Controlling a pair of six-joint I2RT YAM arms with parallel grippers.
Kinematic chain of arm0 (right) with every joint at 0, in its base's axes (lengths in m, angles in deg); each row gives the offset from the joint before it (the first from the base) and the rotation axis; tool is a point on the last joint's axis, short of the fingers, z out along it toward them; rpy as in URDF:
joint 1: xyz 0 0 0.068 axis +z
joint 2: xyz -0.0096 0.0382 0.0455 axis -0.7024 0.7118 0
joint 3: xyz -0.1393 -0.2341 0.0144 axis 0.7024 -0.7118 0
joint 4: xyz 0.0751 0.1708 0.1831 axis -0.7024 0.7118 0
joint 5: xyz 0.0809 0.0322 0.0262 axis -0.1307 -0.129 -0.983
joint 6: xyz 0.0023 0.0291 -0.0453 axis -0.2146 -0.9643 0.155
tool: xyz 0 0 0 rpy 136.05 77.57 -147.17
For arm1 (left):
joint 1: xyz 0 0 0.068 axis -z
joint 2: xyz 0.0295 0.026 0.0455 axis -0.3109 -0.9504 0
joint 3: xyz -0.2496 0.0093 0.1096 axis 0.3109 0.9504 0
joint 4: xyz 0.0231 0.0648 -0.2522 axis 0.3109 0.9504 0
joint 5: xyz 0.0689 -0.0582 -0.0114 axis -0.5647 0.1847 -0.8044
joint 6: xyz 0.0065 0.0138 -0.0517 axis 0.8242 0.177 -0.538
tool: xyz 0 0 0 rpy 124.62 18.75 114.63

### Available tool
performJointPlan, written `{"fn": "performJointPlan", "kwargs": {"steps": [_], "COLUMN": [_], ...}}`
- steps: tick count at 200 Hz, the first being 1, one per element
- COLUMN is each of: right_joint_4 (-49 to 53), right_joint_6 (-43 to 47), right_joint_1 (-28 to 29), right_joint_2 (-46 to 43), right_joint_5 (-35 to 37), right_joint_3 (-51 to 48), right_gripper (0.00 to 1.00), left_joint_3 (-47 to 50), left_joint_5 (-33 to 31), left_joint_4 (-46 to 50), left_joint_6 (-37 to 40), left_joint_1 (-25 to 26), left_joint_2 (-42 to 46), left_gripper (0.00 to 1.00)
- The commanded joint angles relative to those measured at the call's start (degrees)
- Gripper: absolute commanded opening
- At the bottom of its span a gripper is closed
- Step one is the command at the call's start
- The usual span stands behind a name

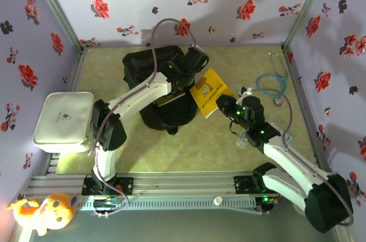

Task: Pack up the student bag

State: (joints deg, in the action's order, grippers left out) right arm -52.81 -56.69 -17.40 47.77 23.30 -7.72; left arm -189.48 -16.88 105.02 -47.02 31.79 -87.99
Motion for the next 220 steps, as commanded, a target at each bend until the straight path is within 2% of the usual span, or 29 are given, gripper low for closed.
{"fn": "performJointPlan", "kwargs": {"steps": [1, 42, 67, 94, 125, 179, 220], "right_joint_4": [3.12, 4.94, 4.36, -3.83, -14.09, -15.55, -12.29], "right_joint_6": [3.85, 2.96, 1.41, -1.26, -4.40, -5.29, -6.39], "right_joint_1": [0.90, 0.90, 0.90, 1.10, 1.58, 2.17, 3.69], "right_joint_2": [-3.38, -2.69, 0.98, 8.27, 14.36, 17.18, 26.50], "right_joint_5": [0.66, -1.35, -4.42, -9.92, -12.86, -9.54, -4.30], "right_joint_3": [3.90, 4.58, 4.90, 6.51, 8.81, 9.36, 12.60], "right_gripper": [0.10, 0.10, 0.10, 0.10, 0.10, 0.11, 0.12], "left_joint_3": [-3.32, -2.97, -4.12, -4.46, -3.96, -3.93, -3.79], "left_joint_5": [-0.94, -0.55, 1.45, 3.31, 4.42, 6.56, 9.37], "left_joint_4": [-5.13, -4.54, -3.77, -3.76, -3.48, -3.04, -4.49], "left_joint_6": [-1.70, -2.97, -3.84, -3.85, -4.25, -4.29, -6.83], "left_joint_1": [0.45, 0.45, 0.45, 0.48, 0.47, 0.49, 0.47], "left_joint_2": [-0.68, -1.05, -1.55, -1.55, -1.03, 0.24, 1.41], "left_gripper": [0.00, 0.00, 0.00, 0.00, 0.00, 0.00, 0.00]}}
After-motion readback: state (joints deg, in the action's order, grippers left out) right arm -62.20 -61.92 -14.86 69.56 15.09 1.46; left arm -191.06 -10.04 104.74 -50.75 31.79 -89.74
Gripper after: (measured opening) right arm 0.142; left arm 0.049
